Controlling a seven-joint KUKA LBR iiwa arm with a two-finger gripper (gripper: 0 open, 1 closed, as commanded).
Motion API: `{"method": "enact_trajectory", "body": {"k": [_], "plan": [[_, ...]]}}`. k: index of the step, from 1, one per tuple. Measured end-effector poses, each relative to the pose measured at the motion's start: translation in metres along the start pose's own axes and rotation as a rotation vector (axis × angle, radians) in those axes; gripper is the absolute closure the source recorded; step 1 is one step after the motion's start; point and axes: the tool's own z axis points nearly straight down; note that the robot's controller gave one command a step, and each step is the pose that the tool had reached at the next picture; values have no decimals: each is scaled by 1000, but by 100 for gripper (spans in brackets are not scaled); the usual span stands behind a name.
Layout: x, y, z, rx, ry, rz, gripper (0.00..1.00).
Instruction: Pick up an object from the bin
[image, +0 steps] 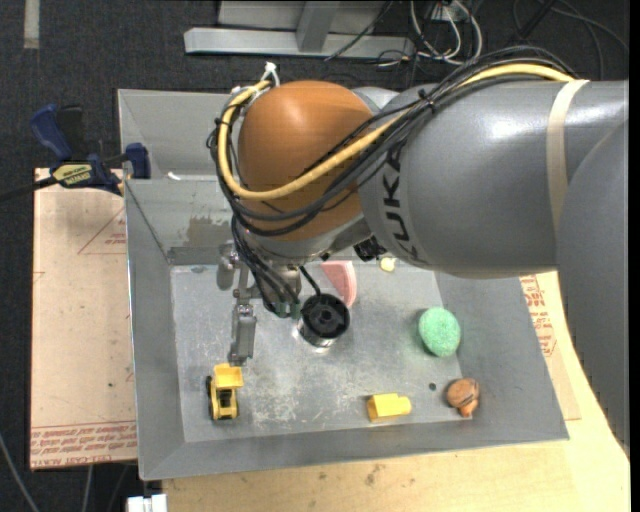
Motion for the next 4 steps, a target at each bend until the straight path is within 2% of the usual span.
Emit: {"method": "enact_trajectory", "body": {"k": [1,2,3,4], "plan": [[-2,-1,-5,-2,-8,4,0],[15,-7,23,-3,-15,-114,0],[29,-32,71,-1,-9,-245,0],[37,1,92,-1,-8,-409,100]]}}
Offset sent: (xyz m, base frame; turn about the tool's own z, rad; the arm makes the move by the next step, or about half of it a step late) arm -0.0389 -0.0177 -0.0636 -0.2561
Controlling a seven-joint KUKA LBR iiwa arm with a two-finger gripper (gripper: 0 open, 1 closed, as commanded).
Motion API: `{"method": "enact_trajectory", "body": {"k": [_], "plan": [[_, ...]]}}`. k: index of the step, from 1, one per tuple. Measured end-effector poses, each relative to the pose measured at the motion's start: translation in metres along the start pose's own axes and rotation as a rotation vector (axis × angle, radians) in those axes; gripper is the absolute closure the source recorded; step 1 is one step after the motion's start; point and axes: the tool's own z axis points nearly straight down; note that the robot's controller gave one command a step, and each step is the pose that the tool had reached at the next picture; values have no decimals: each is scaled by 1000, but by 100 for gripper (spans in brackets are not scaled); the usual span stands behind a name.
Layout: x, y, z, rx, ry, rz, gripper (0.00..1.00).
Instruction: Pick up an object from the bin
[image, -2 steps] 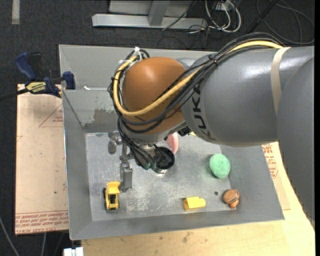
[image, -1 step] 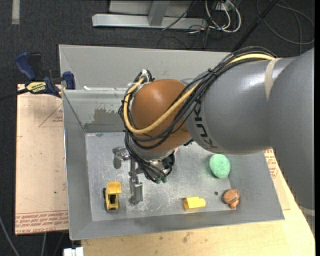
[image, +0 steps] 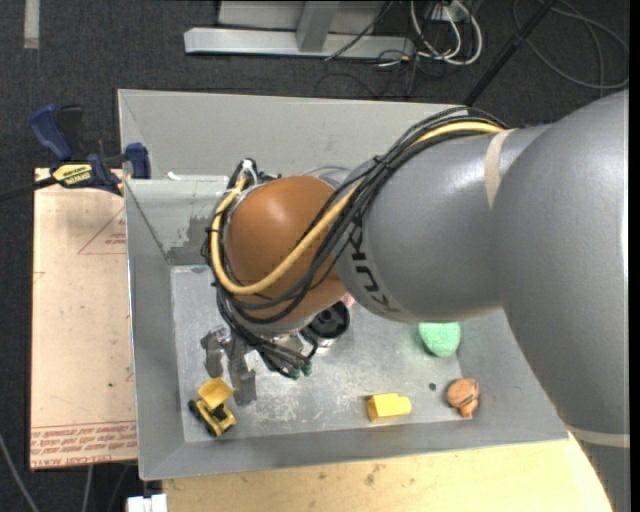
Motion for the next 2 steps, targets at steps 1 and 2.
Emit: {"method": "enact_trajectory", "body": {"k": [1,2], "plan": [[0,-1,0,0,0,1,0],[0,-1,0,0,0,1,0]]}}
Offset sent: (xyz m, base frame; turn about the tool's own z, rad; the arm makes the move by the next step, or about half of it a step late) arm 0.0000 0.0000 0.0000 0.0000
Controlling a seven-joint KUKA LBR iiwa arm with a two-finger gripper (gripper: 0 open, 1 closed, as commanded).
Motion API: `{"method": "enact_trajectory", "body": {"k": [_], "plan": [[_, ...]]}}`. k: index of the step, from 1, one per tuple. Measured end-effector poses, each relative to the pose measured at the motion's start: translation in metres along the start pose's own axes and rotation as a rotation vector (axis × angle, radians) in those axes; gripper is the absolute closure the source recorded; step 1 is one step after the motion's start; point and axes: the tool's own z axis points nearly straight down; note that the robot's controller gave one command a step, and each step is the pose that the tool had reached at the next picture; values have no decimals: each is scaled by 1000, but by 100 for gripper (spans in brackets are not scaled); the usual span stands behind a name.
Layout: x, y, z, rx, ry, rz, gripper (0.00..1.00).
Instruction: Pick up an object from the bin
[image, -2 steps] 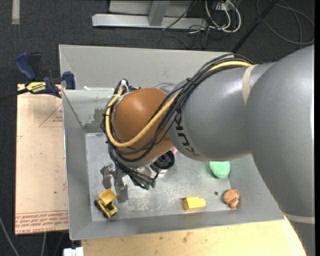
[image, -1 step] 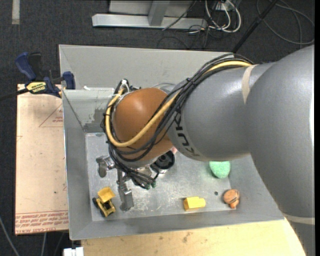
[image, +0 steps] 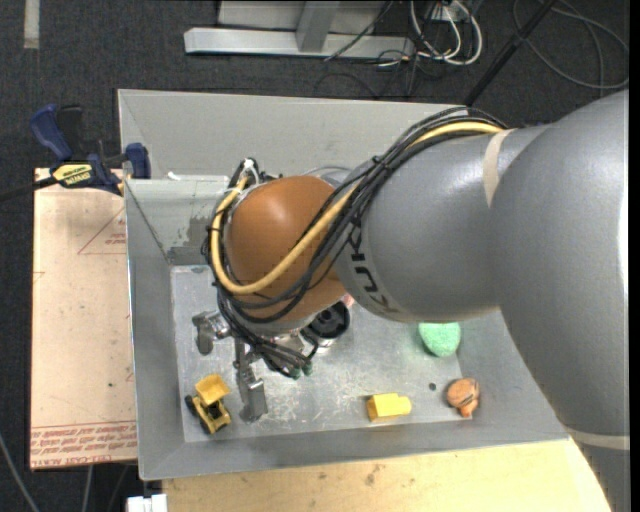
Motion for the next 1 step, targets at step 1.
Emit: {"method": "enact_trajectory", "body": {"k": [1], "plan": [[1,5,34,1,-3,-79,0]]}}
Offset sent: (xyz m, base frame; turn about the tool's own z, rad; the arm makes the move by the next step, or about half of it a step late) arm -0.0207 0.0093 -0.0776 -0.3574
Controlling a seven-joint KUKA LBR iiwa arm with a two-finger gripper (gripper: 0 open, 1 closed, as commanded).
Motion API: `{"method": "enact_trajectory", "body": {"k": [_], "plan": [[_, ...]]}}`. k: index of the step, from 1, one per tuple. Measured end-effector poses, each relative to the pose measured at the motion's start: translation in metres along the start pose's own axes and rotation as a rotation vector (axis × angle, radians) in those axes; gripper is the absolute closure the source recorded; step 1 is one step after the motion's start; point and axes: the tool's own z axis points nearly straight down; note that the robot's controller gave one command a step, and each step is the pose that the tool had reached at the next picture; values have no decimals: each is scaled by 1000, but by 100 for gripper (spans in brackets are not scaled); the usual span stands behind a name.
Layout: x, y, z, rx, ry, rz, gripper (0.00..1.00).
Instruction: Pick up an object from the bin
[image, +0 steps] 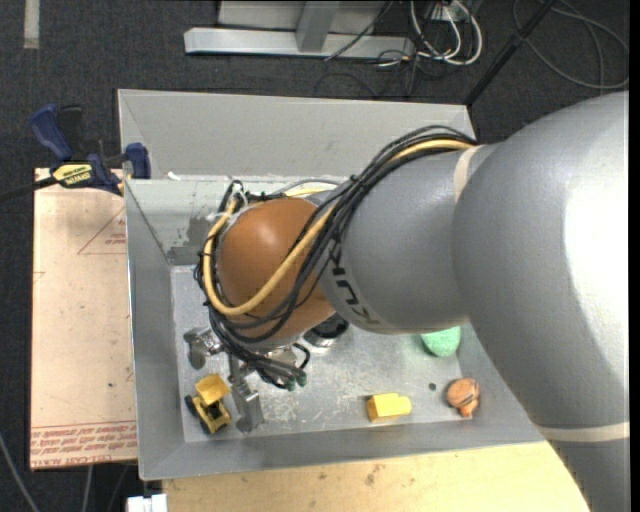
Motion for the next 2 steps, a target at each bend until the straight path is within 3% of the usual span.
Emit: {"method": "enact_trajectory", "body": {"k": [1,2], "plan": [[12,13,43,-1,2,-275,100],[12,13,43,-1,2,-275,100]]}}
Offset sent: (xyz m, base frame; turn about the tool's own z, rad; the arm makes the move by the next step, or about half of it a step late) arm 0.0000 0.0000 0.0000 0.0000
